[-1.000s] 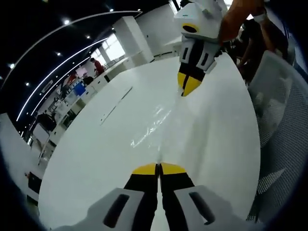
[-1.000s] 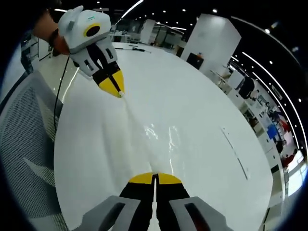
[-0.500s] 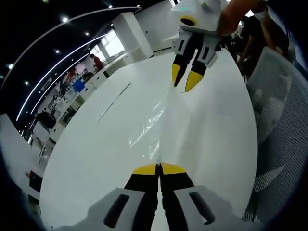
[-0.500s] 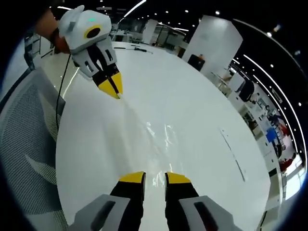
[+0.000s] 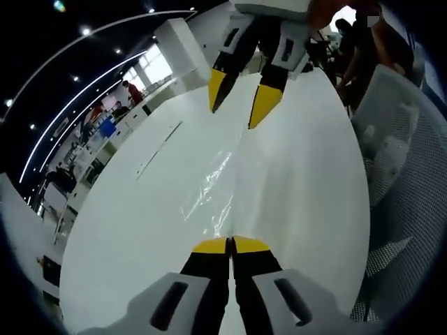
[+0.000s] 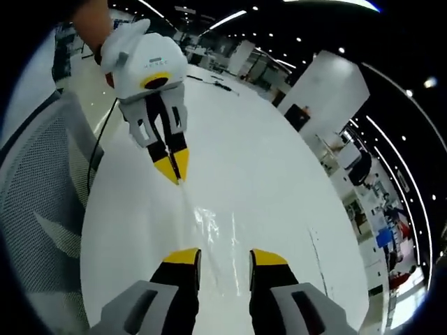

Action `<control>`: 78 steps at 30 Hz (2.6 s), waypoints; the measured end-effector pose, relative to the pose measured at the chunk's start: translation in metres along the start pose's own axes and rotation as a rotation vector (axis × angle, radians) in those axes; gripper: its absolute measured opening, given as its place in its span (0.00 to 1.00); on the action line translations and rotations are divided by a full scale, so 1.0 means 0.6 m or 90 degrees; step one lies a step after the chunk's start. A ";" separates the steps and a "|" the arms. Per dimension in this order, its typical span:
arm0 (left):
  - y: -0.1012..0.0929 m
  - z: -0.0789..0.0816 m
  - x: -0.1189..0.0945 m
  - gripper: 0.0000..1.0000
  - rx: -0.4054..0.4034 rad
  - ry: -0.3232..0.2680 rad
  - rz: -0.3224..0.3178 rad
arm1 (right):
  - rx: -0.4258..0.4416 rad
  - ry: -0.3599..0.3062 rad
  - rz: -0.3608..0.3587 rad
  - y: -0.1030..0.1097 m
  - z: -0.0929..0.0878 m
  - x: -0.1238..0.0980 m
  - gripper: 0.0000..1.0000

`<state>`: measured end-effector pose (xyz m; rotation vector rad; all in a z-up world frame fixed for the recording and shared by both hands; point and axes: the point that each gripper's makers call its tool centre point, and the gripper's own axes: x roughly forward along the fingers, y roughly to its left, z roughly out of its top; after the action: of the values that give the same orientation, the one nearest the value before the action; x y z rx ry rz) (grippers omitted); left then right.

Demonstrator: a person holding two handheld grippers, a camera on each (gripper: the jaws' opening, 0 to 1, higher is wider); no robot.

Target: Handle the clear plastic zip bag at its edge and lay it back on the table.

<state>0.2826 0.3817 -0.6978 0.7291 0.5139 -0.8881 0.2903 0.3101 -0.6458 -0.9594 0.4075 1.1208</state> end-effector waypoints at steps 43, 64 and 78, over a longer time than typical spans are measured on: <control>-0.016 0.028 -0.020 0.00 0.009 -0.013 -0.012 | -0.112 -0.010 0.124 0.082 0.073 0.090 0.01; -0.023 0.029 -0.022 0.00 0.028 -0.011 -0.027 | -0.193 0.010 0.129 0.093 0.067 0.089 0.00; -0.031 0.028 -0.025 0.00 0.043 -0.005 -0.031 | -0.202 0.013 0.128 0.098 0.063 0.086 0.00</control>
<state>0.2607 0.3689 -0.6834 0.7767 0.4978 -0.9570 0.2527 0.3766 -0.6872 -1.2281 0.3540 1.3869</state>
